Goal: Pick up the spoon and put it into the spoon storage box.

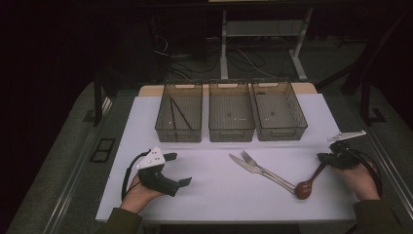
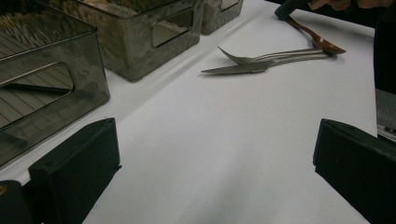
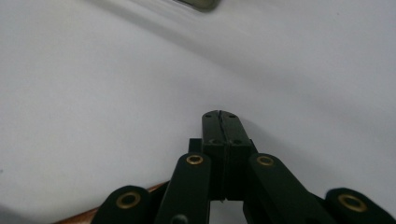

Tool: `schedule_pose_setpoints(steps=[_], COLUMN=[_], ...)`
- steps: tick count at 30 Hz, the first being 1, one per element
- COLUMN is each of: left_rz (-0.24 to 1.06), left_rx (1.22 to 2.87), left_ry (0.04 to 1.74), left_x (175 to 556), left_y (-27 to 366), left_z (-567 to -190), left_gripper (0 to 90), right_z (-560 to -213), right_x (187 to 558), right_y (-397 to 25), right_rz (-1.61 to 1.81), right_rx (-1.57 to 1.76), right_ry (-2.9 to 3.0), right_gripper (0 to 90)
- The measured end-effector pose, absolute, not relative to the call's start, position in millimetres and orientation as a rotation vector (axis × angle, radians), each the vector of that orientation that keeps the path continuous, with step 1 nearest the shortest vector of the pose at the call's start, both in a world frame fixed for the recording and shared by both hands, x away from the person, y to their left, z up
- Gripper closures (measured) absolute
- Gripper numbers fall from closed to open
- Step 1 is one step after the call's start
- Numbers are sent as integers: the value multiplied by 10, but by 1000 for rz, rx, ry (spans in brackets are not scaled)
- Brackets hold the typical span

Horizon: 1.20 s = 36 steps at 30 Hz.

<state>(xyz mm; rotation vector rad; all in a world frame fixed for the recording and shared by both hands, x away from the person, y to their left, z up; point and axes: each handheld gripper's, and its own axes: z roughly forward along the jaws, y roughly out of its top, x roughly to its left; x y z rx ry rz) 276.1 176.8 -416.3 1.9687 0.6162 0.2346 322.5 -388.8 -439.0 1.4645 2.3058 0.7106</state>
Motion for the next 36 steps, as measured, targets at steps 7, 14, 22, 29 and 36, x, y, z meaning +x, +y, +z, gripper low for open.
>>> schedule_pose_setpoints(steps=[7, 14, 22, 29, 36], left_rz=[235, 237, 238, 236, 238], left_rx=[1965, 1967, 1965, 1967, 1969], left_ry=[616, 616, 618, 617, 612], left_x=[2756, 2752, 2749, 2749, 2747], left_y=[1766, 1762, 1762, 1756, 1756], left_z=[-4161, -4160, -4157, -4160, -4156], left_gripper=[0, 0, 0, 0, 0], right_z=[-4385, -4381, -4370, -4362, -4259], right_x=[3106, 2976, 2841, 2756, 2743], right_y=[-4022, -4124, -4177, -4222, -4103], right_rz=[710, 707, 694, 696, 898], right_rx=[1483, 1486, 1495, 1494, 1434], right_ry=[2297, 2295, 2299, 2301, 2344], right_gripper=[888, 888, 888, 887, 715])
